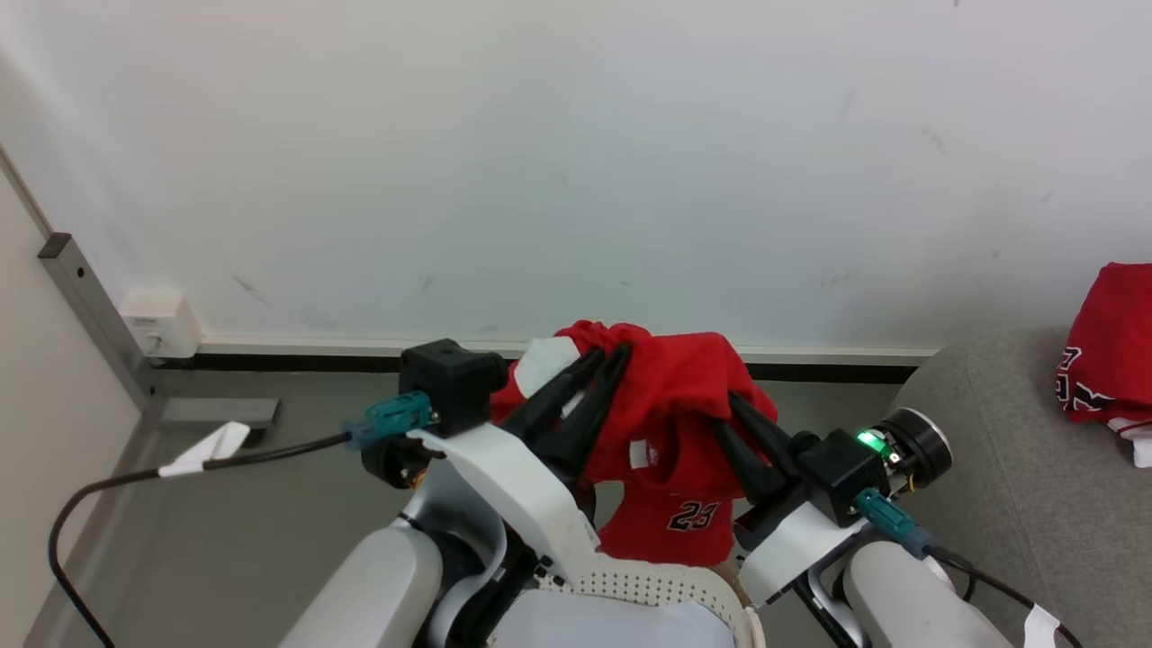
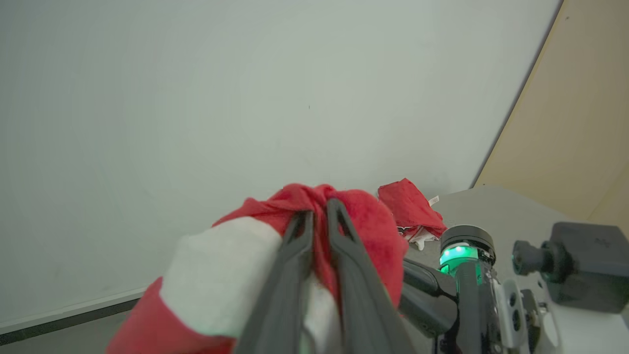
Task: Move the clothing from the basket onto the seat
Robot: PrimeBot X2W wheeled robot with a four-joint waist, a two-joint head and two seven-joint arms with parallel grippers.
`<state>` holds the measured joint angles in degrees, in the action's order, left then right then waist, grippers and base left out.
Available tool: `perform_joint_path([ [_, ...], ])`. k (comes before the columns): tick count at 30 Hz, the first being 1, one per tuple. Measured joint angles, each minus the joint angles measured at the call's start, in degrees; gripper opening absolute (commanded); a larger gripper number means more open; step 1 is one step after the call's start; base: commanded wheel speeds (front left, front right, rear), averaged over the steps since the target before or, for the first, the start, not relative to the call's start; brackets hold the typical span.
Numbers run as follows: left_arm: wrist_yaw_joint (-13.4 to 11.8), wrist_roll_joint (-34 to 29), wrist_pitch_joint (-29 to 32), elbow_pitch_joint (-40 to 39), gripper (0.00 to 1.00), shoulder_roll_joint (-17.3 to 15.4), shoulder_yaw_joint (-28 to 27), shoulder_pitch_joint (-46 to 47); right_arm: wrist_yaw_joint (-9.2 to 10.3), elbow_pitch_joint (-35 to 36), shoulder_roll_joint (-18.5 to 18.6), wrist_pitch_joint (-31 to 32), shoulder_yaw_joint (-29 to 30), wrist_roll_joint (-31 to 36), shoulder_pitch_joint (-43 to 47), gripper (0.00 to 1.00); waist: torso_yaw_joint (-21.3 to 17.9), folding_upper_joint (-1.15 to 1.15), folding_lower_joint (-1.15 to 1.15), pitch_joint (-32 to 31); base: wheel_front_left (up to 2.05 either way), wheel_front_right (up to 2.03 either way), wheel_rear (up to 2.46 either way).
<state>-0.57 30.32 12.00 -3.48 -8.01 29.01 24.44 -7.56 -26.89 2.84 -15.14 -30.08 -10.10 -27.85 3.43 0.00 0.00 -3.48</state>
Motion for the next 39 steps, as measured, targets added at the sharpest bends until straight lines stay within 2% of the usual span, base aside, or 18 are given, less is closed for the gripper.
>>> perform_joint_path([
  [11,0.6,-1.1,-1.8,1.2,1.00,-1.0,2.5,-2.3,0.00,2.6,0.0,0.0,9.3,2.0,0.0,0.00,-2.1,0.00,0.00,0.8,0.00,0.00,0.00],
  [15,1.3,-4.3,-4.4,1.7,1.00,-2.0,3.8,-2.3,0.00,3.4,0.0,0.0,11.5,3.3,-0.1,0.00,-3.0,0.00,0.00,1.3,0.00,0.00,0.00],
  [21,1.2,-8.2,-9.0,4.7,1.00,-3.0,5.3,-2.2,0.00,4.7,0.0,0.0,12.8,4.1,0.0,0.00,-4.7,0.00,0.00,1.7,0.00,0.00,0.00],
  [31,1.1,-9.0,-12.1,8.2,1.00,-2.9,6.1,-2.3,0.00,6.4,0.3,0.0,14.3,4.5,1.0,0.00,-8.6,0.00,0.00,2.5,0.00,0.00,0.00],
  [39,1.1,-8.9,-13.2,8.9,1.00,-2.5,6.6,-2.2,0.00,7.5,0.7,0.0,15.6,4.6,1.2,0.00,-13.1,0.00,0.00,3.6,0.00,0.00,0.00],
])
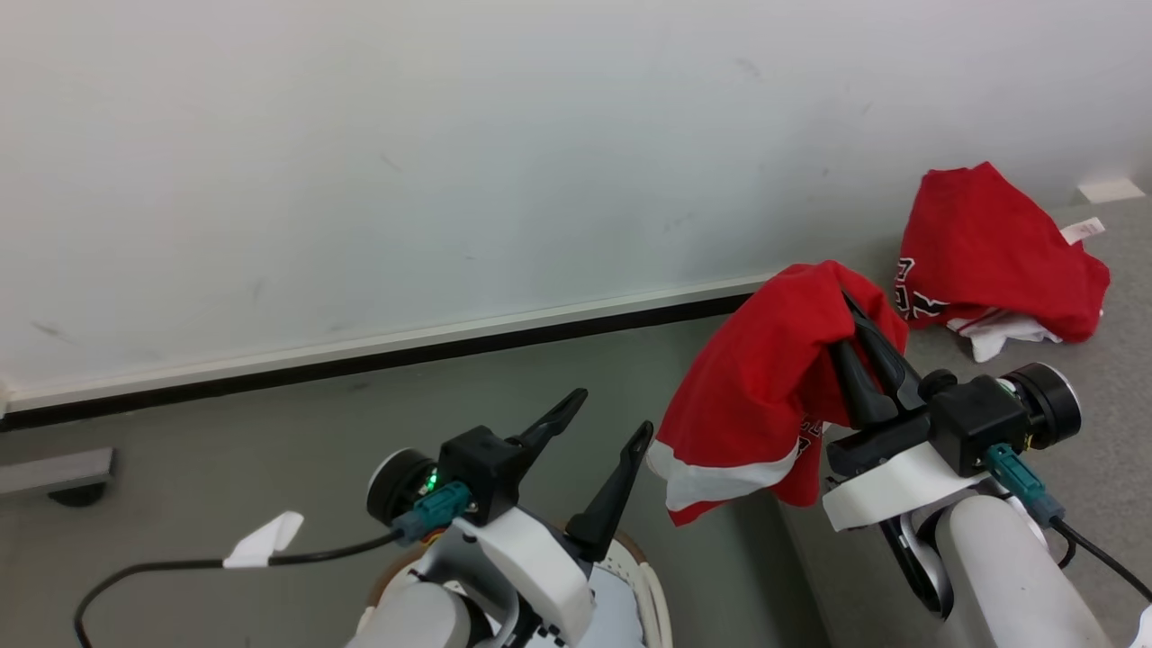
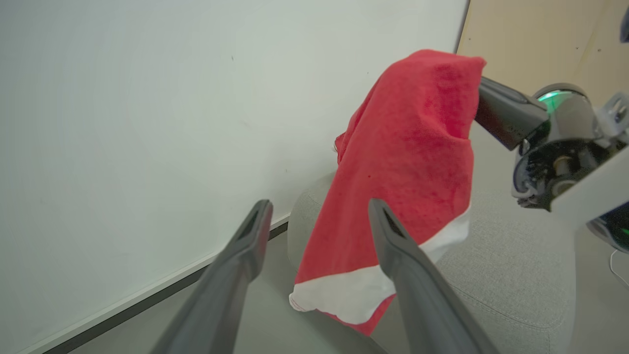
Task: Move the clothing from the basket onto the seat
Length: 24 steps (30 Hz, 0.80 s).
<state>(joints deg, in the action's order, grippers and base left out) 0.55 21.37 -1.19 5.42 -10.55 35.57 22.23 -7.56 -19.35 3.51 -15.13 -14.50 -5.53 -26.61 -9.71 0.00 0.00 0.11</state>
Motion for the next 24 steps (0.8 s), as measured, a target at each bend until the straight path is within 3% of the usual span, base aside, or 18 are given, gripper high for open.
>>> perform_joint_path([
  [11,0.2,0.0,-1.0,1.0,1.00,0.6,1.1,1.0,0.00,2.1,0.6,0.0,2.4,0.1,0.3,0.00,-5.7,0.00,0.00,2.8,0.00,0.00,0.00],
  [19,1.3,-0.6,-2.5,0.9,1.00,1.1,1.8,4.1,0.00,4.2,0.7,0.0,8.1,0.1,0.0,0.00,-5.1,0.00,0.00,7.9,0.00,0.00,0.00],
  [24,2.5,-0.8,-3.0,1.3,1.00,0.9,2.1,6.5,0.00,5.2,1.7,0.0,11.8,1.3,-6.2,0.00,-3.9,0.00,0.00,13.1,0.00,0.00,0.00],
])
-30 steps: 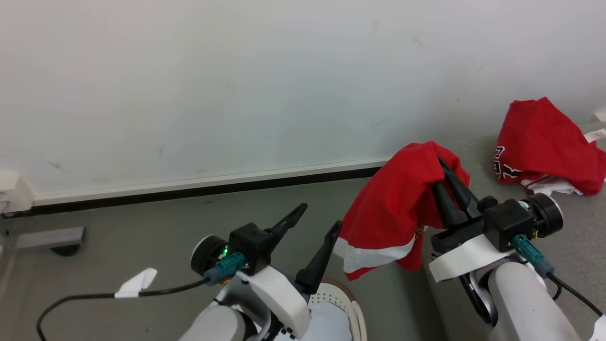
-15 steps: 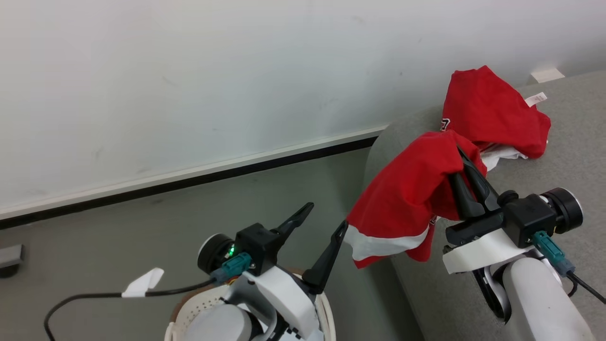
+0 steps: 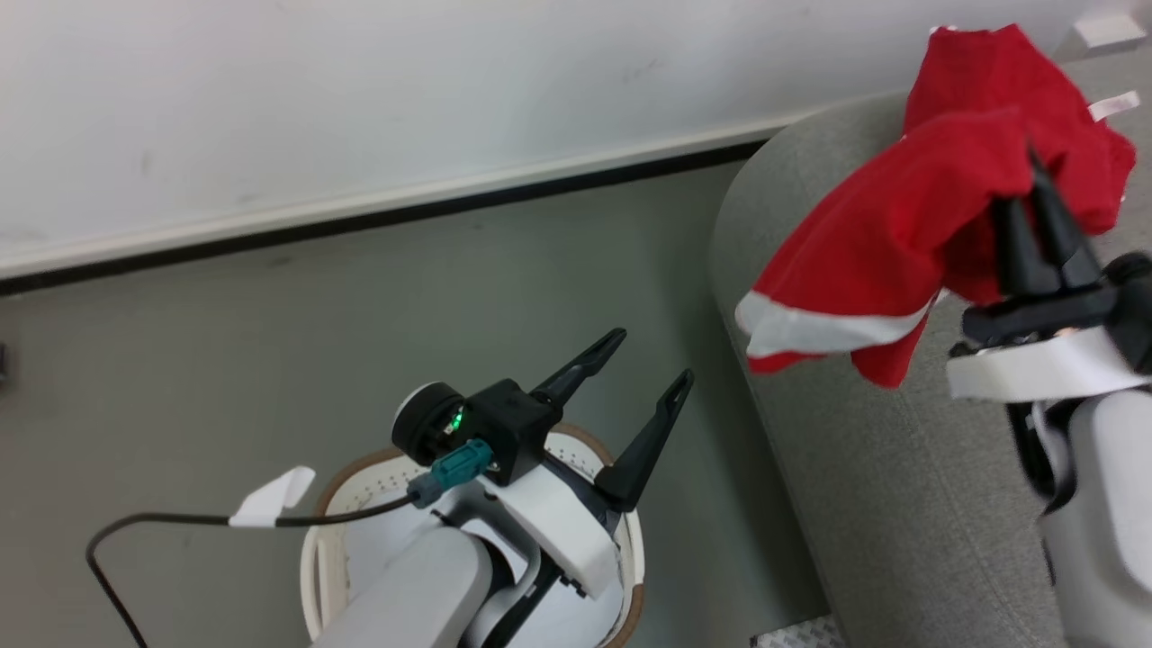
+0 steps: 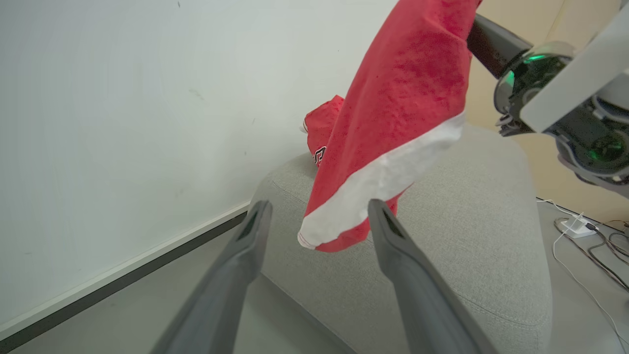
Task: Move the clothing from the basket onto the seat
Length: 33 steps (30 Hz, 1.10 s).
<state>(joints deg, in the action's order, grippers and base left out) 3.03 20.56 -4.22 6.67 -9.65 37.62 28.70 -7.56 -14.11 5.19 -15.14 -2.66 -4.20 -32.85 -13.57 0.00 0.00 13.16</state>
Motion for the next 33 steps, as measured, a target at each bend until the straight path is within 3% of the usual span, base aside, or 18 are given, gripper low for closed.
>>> perform_joint_path([
  [4,0.5,0.0,-0.9,0.4,1.00,0.1,-0.1,2.4,0.00,-0.6,4.0,0.0,2.8,1.3,-7.6,0.00,1.5,0.00,0.00,4.2,0.00,0.00,0.00],
  [12,1.2,0.0,-3.0,1.5,1.00,0.4,-0.8,5.8,0.00,-6.2,17.5,2.2,14.8,3.8,-26.1,0.00,5.5,0.00,-0.01,10.6,0.00,0.00,0.00],
  [18,1.5,0.2,-4.0,2.0,1.00,0.5,-1.1,7.1,0.00,-15.0,23.9,4.9,25.6,8.5,-30.4,0.00,7.8,0.00,-0.01,13.6,0.00,0.00,0.00],
  [22,1.6,0.5,-4.4,2.8,1.00,0.5,-0.8,7.2,0.00,-21.4,22.9,4.5,33.8,13.0,-26.4,0.00,8.8,0.00,-0.01,14.6,0.00,0.00,0.00],
  [28,1.6,0.8,-4.4,3.5,1.00,-0.4,-0.5,6.9,0.00,-26.8,16.7,3.1,45.6,20.4,-17.6,0.00,8.5,0.00,-0.01,15.0,0.00,0.00,0.00],
  [32,1.4,1.1,-4.2,3.5,1.00,-1.2,-0.7,6.4,0.00,-29.1,13.2,2.5,50.3,24.1,-14.8,0.00,8.2,0.00,0.00,14.8,0.00,0.00,0.00],
  [33,1.3,1.2,-4.2,3.5,1.00,-1.4,-0.8,6.2,0.00,-29.9,12.4,2.4,50.9,24.7,-14.5,0.11,8.0,0.00,0.00,14.7,0.00,0.00,0.00],
])
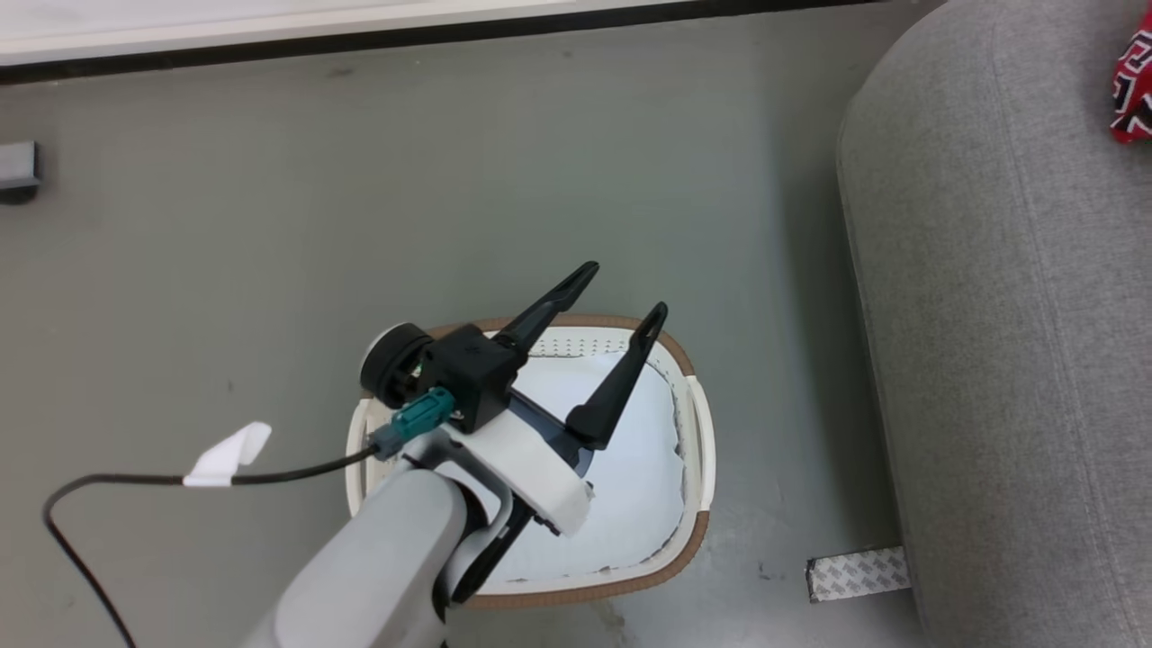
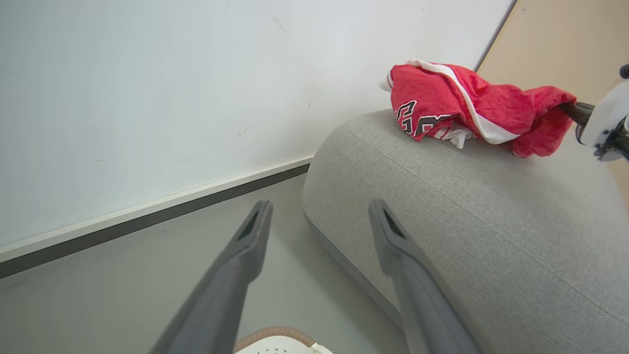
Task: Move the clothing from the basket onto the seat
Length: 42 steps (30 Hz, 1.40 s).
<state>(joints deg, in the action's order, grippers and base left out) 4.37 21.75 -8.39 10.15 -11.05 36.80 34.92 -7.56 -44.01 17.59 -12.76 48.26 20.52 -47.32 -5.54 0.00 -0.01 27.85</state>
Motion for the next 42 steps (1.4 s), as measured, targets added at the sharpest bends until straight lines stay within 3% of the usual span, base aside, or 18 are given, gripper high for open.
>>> perform_joint_path([
  [1,-0.2,0.1,0.0,0.0,1.00,-0.2,-0.1,-0.2,0.00,-0.9,-0.9,-0.1,0.3,0.6,0.4,0.37,-0.2,0.00,0.00,-0.1,0.00,0.00,0.00],
  [3,-0.4,0.5,0.1,0.1,1.00,-0.6,-0.3,-0.7,0.00,-2.5,-2.5,-0.5,0.4,1.5,1.2,1.00,-0.5,0.00,0.00,-0.5,0.00,0.00,0.00],
  [10,-1.8,1.6,-0.3,0.3,1.00,-0.9,-1.2,-3.3,0.00,-2.5,-6.7,-2.1,-1.8,1.7,4.6,1.00,-1.9,0.00,0.00,-3.5,0.00,0.00,0.00],
  [17,-4.5,3.4,-1.5,0.4,1.00,-2.6,-3.4,-7.5,0.00,10.8,-11.4,-2.3,-10.5,-4.1,13.9,1.00,-3.3,0.00,0.01,-7.7,0.00,0.00,0.00],
  [23,-7.1,4.3,-4.0,1.0,1.00,-3.6,-5.6,-12.2,0.00,22.2,-13.5,-2.3,-17.5,-8.6,22.7,1.00,-3.9,0.00,0.01,-11.8,0.00,0.00,0.00],
  [29,-10.4,4.3,-6.1,2.5,1.00,-4.2,-8.7,-16.8,0.00,28.9,-14.4,-2.3,-25.2,-11.9,29.1,1.00,-3.2,0.00,0.01,-16.0,0.00,0.00,0.00],
  [37,-12.5,3.0,-6.7,2.2,1.00,-3.9,-14.9,-24.3,0.00,30.7,-14.8,-2.4,-35.5,-19.2,35.7,1.00,0.0,0.00,0.02,-20.9,0.00,0.00,0.00],
  [42,-13.0,0.1,-6.7,0.4,1.00,-2.2,-19.8,-30.2,0.00,30.0,-14.8,-2.4,-39.5,-20.2,39.3,1.00,1.8,0.00,0.02,-23.8,0.00,0.00,0.00],
])
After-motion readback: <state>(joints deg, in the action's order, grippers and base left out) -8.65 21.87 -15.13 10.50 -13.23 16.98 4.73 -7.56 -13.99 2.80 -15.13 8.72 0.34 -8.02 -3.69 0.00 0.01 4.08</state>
